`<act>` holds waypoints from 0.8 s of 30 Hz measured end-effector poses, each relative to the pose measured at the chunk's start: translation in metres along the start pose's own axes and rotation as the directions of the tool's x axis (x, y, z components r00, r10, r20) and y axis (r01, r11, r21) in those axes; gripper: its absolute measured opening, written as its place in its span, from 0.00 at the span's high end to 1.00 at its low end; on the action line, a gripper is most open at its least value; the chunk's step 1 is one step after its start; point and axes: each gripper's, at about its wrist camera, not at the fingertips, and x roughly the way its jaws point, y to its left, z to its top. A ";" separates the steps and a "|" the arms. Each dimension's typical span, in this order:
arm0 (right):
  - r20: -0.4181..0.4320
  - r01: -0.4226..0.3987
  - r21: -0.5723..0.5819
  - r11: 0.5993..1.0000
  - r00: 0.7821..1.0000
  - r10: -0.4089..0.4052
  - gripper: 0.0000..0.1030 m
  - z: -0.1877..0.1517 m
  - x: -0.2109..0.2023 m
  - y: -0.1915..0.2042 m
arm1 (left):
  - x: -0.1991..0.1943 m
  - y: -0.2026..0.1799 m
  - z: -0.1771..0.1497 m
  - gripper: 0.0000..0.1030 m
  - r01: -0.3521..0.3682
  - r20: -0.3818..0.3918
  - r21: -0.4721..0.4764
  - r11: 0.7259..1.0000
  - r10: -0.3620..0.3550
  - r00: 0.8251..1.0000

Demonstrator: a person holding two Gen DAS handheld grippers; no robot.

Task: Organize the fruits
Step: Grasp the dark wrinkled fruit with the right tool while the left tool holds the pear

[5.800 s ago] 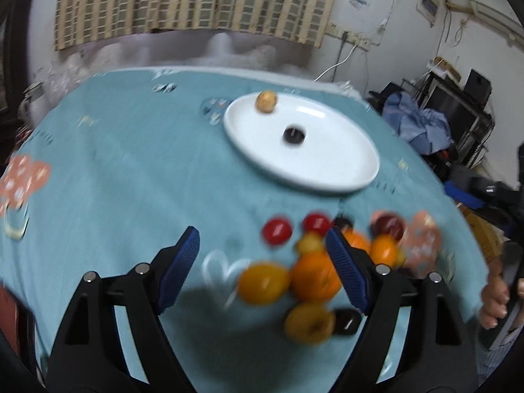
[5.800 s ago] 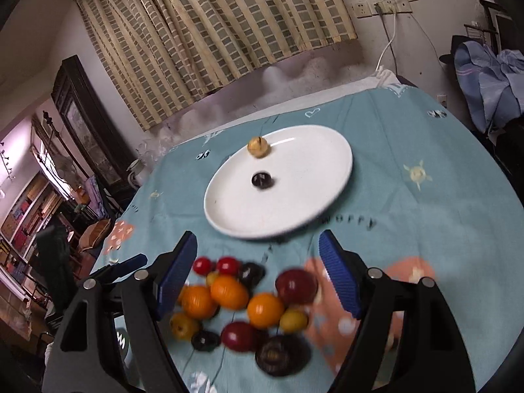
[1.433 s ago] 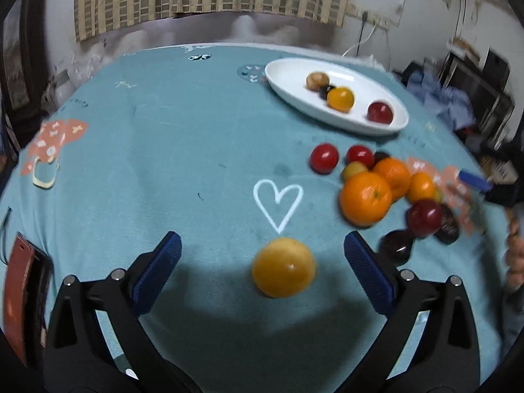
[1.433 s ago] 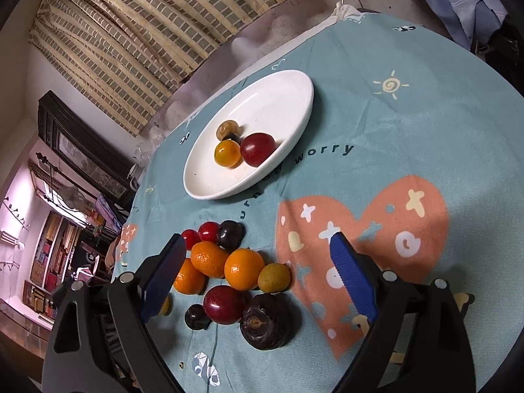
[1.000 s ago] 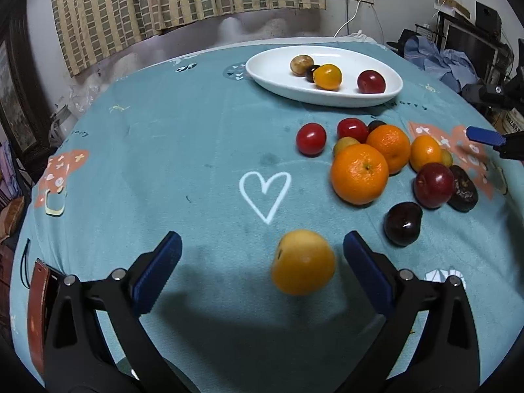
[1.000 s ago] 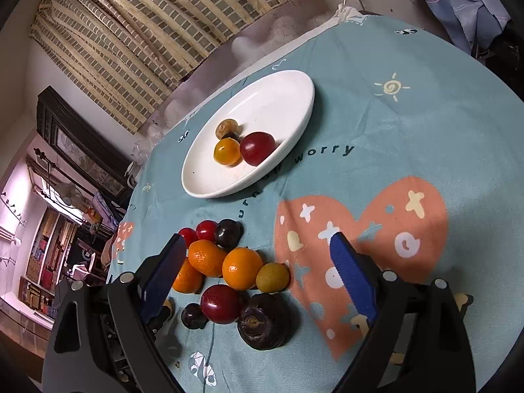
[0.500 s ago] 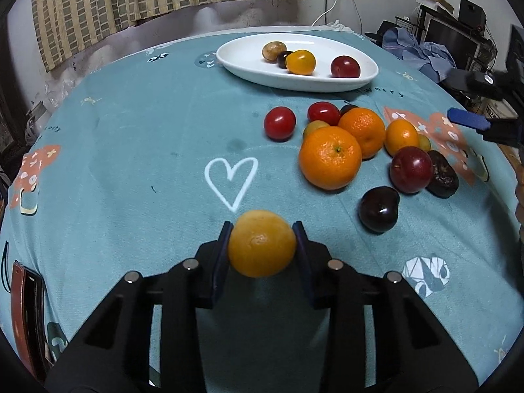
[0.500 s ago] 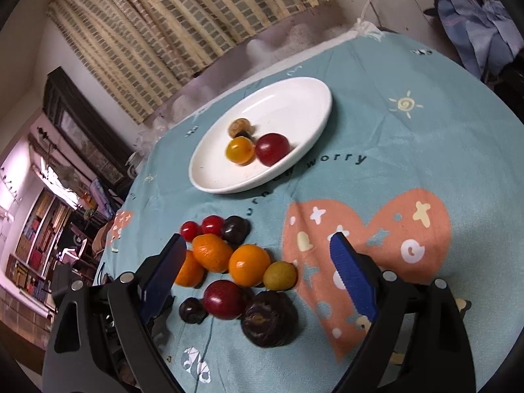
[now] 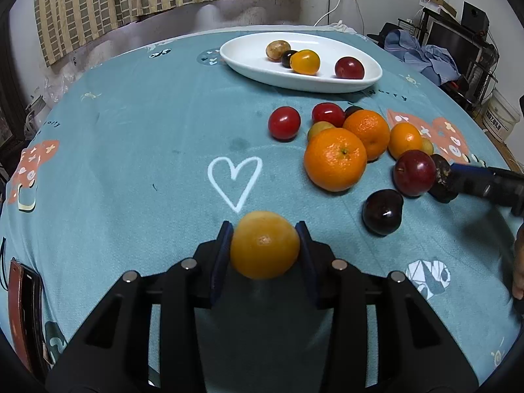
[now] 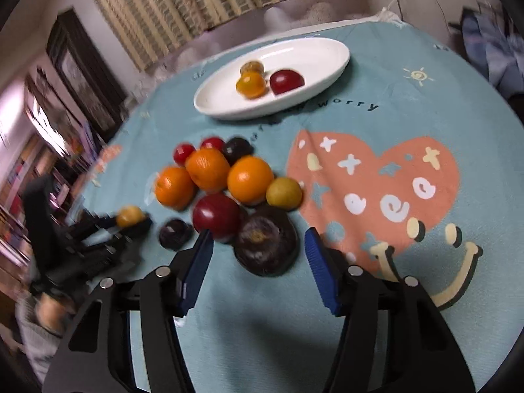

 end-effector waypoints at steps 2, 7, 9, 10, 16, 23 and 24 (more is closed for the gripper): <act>0.014 0.092 -0.093 0.991 0.996 -0.091 0.50 -0.005 0.006 0.012 | 0.000 0.000 0.000 0.60 0.000 0.000 0.000 1.000 0.000 1.000; 0.040 0.131 -0.137 0.982 0.991 -0.126 0.57 -0.009 0.008 0.016 | 0.000 0.000 0.000 0.59 -0.002 0.000 0.000 1.000 0.002 1.000; 0.047 0.124 -0.133 0.983 0.992 -0.119 0.57 -0.009 0.006 0.013 | -0.001 0.000 0.000 0.59 -0.005 0.006 -0.005 1.000 0.005 1.000; 0.048 0.111 -0.132 0.985 0.993 -0.106 0.57 -0.009 0.005 0.014 | -0.003 0.001 0.000 0.60 -0.005 0.016 -0.010 1.000 0.005 1.000; 0.069 0.004 -0.021 1.000 0.998 -0.003 0.57 0.001 -0.007 -0.002 | -0.011 0.011 0.003 0.63 0.061 0.053 -0.063 0.996 -0.058 0.997; 0.083 -0.067 0.039 0.997 0.994 0.064 0.57 0.006 -0.015 -0.010 | -0.018 0.012 0.003 0.65 0.059 0.080 -0.069 0.996 -0.053 0.995; 0.082 -0.073 0.044 0.996 0.994 0.069 0.57 0.007 -0.015 -0.011 | -0.019 0.013 0.004 0.65 0.060 0.084 -0.077 0.995 -0.054 0.995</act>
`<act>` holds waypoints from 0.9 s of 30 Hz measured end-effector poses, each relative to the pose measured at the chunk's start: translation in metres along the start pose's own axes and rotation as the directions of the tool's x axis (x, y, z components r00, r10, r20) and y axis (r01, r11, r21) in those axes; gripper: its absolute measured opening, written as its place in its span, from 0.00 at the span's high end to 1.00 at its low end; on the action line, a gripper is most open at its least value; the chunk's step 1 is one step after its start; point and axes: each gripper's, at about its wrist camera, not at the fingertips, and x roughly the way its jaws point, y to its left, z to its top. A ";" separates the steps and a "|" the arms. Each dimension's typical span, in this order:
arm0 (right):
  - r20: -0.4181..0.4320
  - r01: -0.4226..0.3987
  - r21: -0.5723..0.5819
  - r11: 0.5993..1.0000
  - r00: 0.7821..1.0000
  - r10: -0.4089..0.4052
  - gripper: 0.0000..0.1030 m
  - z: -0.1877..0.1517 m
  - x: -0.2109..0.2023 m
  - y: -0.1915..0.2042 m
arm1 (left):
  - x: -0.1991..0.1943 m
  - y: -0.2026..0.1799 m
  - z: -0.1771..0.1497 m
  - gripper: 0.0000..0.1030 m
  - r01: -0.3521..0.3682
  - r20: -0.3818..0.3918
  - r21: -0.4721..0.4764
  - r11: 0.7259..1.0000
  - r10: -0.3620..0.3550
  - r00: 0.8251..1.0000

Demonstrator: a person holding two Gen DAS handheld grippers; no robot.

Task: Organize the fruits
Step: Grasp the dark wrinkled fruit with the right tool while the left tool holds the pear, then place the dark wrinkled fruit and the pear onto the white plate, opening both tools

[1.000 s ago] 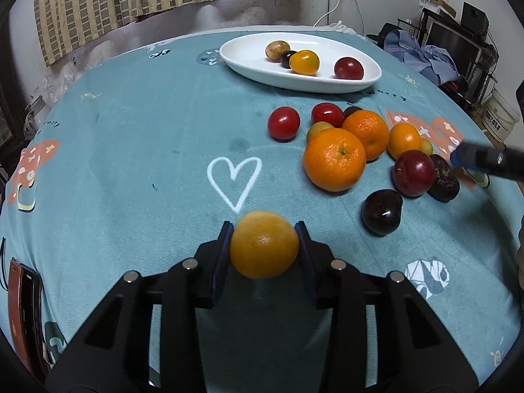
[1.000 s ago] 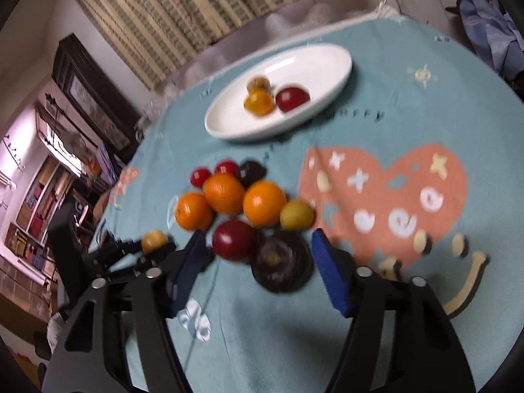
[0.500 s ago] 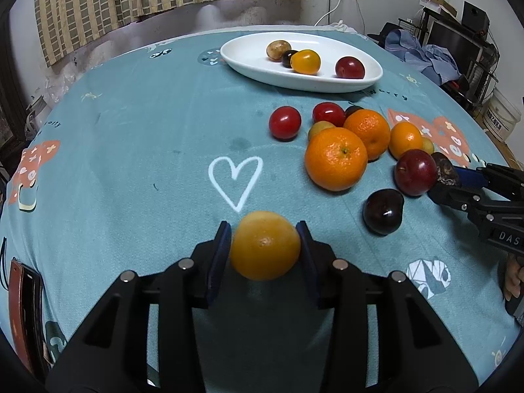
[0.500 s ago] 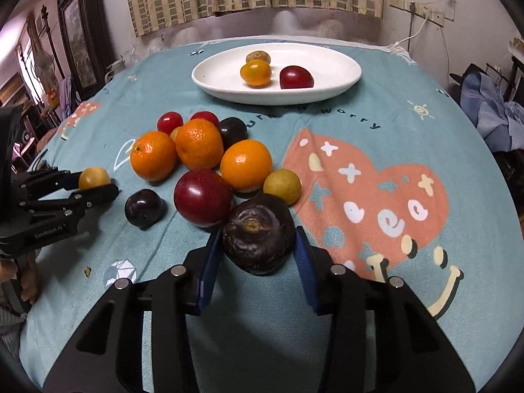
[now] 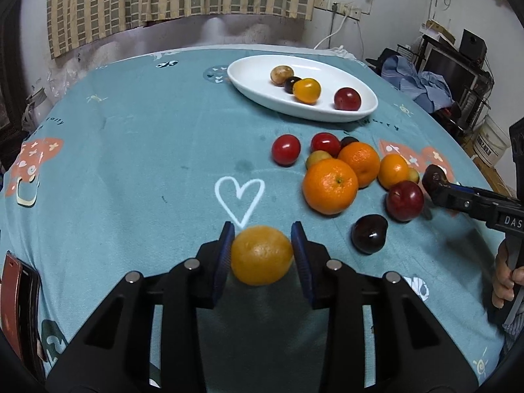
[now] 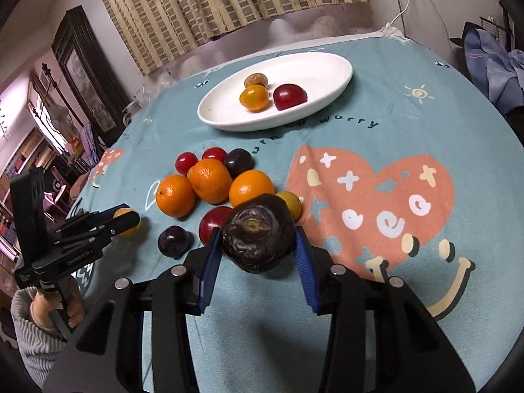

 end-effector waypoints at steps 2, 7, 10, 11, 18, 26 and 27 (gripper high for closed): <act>0.000 -0.008 0.007 1.000 1.000 0.008 0.57 0.000 -0.001 0.000 | -0.004 0.005 0.002 0.65 0.013 0.016 -0.025 1.000 -0.012 1.000; 0.020 -0.060 0.020 0.998 0.998 0.060 0.57 0.023 -0.008 0.002 | -0.013 0.018 0.035 0.69 0.095 0.075 -0.099 0.991 -0.087 0.993; 0.038 -0.058 0.020 0.998 0.998 0.057 0.57 0.059 -0.007 0.003 | -0.008 0.007 0.075 0.69 0.088 0.103 -0.063 0.994 -0.081 0.991; 0.050 -0.049 0.024 0.998 0.998 0.048 0.57 0.073 -0.005 0.003 | -0.004 0.002 0.089 0.69 0.091 0.109 -0.051 0.995 -0.085 0.990; 0.090 -0.065 0.080 0.995 0.994 0.058 0.57 0.114 0.020 -0.013 | 0.017 -0.011 0.099 0.59 0.055 0.048 0.024 0.998 -0.056 0.997; 0.077 -0.103 0.089 0.991 0.992 0.096 0.57 0.107 0.020 -0.013 | 0.000 0.005 0.015 0.40 0.003 -0.058 0.089 0.996 0.003 0.998; 0.077 -0.109 0.090 0.990 0.992 0.102 0.57 0.106 0.019 -0.012 | 0.004 0.003 0.011 0.40 0.013 -0.067 0.090 0.996 -0.007 0.998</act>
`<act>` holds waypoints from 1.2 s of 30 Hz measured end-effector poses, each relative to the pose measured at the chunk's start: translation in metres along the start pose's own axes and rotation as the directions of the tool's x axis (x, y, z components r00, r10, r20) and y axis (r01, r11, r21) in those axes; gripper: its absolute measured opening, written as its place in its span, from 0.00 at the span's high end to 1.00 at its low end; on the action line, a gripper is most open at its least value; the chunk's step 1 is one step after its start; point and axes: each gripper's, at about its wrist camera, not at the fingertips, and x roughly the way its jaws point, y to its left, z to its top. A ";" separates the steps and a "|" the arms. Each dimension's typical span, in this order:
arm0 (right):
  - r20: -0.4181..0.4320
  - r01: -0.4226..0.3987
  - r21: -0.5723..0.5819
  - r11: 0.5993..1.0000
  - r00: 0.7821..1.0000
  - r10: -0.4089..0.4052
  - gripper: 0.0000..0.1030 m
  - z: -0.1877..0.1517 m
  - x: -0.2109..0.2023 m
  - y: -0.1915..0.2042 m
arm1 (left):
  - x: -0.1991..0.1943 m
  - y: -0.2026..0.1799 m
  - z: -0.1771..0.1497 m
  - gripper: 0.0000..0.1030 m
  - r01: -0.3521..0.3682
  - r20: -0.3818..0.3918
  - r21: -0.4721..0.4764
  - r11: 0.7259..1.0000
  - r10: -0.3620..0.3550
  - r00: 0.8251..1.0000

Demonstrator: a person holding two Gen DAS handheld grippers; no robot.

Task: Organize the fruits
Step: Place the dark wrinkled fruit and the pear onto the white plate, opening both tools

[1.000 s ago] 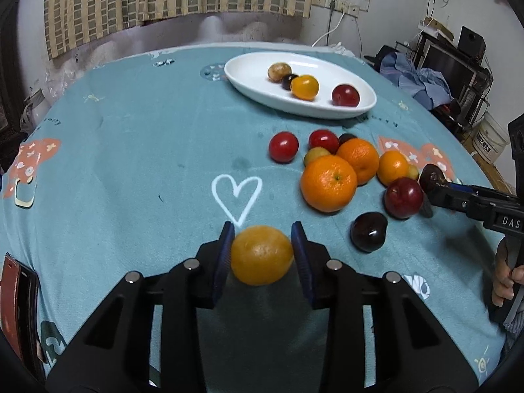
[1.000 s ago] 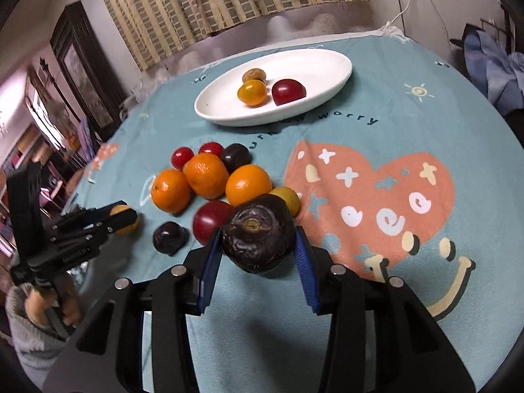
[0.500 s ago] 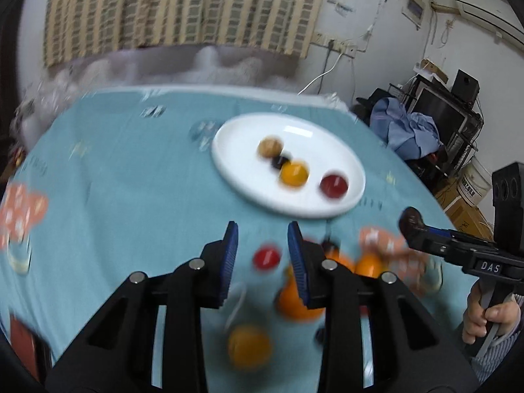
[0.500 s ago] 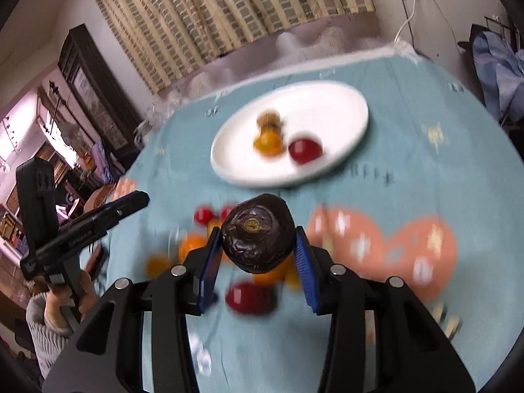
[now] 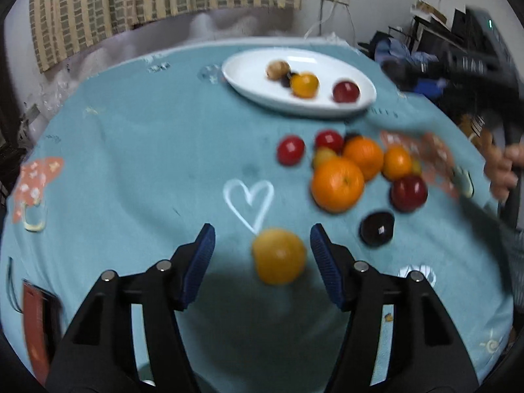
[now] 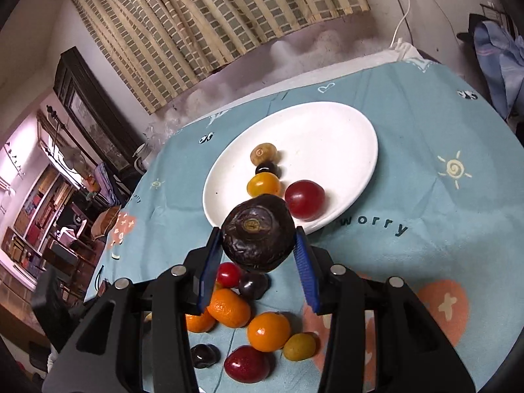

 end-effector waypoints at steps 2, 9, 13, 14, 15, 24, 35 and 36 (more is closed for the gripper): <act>0.004 -0.004 -0.001 1.000 1.000 0.004 0.57 -0.002 -0.003 0.001 | 0.014 -0.006 -0.004 0.46 -0.005 -0.031 0.018 1.000 0.005 1.000; 0.015 -0.003 0.024 1.000 1.000 0.002 0.57 0.007 -0.003 -0.008 | 0.000 -0.009 0.019 0.64 0.006 0.030 0.018 1.000 -0.007 1.000; 0.008 0.044 0.030 0.999 0.999 -0.044 0.57 0.029 0.017 -0.011 | -0.002 -0.015 0.104 0.64 -0.034 0.144 0.028 0.999 0.029 0.989; 0.002 0.059 0.030 0.998 0.998 -0.059 0.57 0.034 0.025 -0.013 | 0.006 -0.017 0.117 0.63 -0.025 0.143 0.035 0.999 0.020 0.990; 0.001 0.076 0.032 0.997 0.997 -0.076 0.57 0.039 0.031 -0.015 | 0.022 -0.021 0.136 0.61 -0.012 0.136 0.030 0.999 0.008 0.991; 0.063 0.126 0.049 0.991 0.990 -0.129 0.30 0.057 0.038 -0.027 | 0.067 -0.008 0.146 0.25 0.032 0.104 -0.114 0.993 -0.020 0.994; 0.039 -0.035 0.150 0.988 0.999 0.030 0.07 -0.046 -0.026 -0.023 | 0.008 -0.018 0.041 0.12 -0.046 0.114 -0.149 0.988 0.063 0.991; 0.024 -0.030 0.155 0.987 0.999 0.026 0.07 -0.049 -0.025 -0.025 | 0.009 -0.021 0.037 0.12 -0.058 0.113 -0.138 0.989 0.074 0.991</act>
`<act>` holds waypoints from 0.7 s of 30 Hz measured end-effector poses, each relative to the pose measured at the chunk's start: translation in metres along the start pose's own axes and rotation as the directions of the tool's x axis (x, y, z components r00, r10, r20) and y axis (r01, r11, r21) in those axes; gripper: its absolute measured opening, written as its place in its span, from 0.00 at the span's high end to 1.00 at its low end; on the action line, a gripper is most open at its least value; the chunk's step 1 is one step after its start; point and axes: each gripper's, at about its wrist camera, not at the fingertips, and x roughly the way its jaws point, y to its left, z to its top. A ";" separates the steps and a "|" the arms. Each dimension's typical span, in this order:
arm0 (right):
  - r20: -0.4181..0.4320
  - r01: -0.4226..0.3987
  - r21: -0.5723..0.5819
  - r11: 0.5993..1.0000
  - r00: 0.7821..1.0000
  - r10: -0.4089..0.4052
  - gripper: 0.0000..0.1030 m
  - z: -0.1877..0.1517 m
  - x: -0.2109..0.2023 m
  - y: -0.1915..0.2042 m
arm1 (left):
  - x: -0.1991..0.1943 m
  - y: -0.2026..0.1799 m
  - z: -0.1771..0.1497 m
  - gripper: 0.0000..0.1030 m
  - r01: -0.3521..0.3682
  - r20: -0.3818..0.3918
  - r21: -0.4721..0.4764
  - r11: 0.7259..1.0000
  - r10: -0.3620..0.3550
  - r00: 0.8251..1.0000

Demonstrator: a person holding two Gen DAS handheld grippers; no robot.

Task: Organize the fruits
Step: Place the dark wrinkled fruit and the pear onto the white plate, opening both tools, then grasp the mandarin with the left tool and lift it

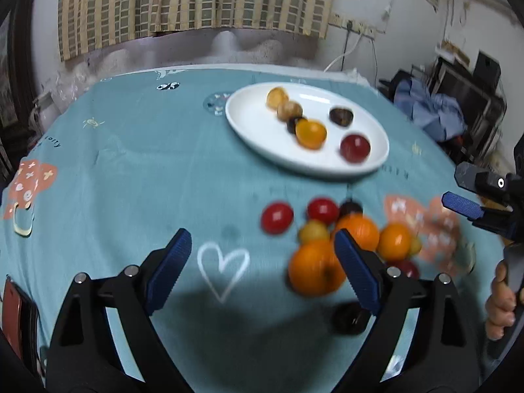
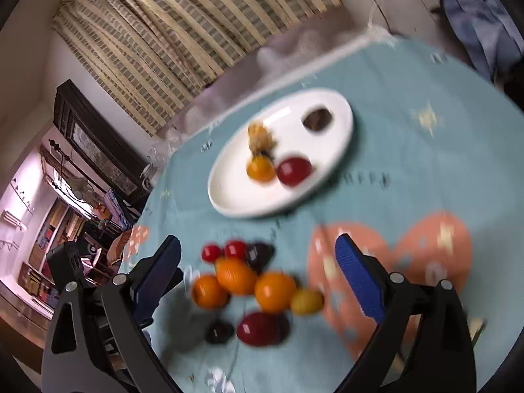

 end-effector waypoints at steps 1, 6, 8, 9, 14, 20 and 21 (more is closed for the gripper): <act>-0.019 0.007 0.000 1.000 1.000 -0.007 0.07 -0.001 0.004 -0.002 | 0.000 -0.003 -0.004 0.12 -0.005 0.003 0.011 1.000 0.005 1.000; -0.033 0.023 -0.013 1.000 0.999 -0.024 0.07 0.005 0.009 -0.001 | 0.002 -0.010 -0.008 0.06 0.044 0.015 0.067 0.997 -0.045 0.999; -0.034 0.037 -0.023 0.999 0.999 -0.037 0.07 0.007 0.011 0.001 | 0.009 -0.015 -0.011 0.06 0.019 -0.002 0.107 0.994 -0.018 1.000; -0.031 0.048 -0.031 0.998 0.998 -0.049 0.07 0.007 0.010 0.002 | 0.013 -0.016 -0.012 0.03 0.002 -0.011 0.122 0.993 -0.001 1.000; 0.000 0.080 -0.052 0.995 0.997 -0.080 0.07 0.007 0.004 0.001 | 0.006 -0.003 -0.010 0.02 -0.054 0.013 0.117 0.992 0.053 0.999; 0.007 0.061 -0.006 0.998 0.998 -0.061 0.07 0.011 0.002 -0.006 | -0.012 0.049 -0.017 0.02 -0.043 -0.001 -0.065 0.997 0.043 0.999; 0.008 0.060 -0.009 0.998 0.998 -0.060 0.07 0.011 0.002 -0.005 | -0.013 0.050 -0.018 0.02 -0.011 0.005 -0.078 0.997 0.011 1.000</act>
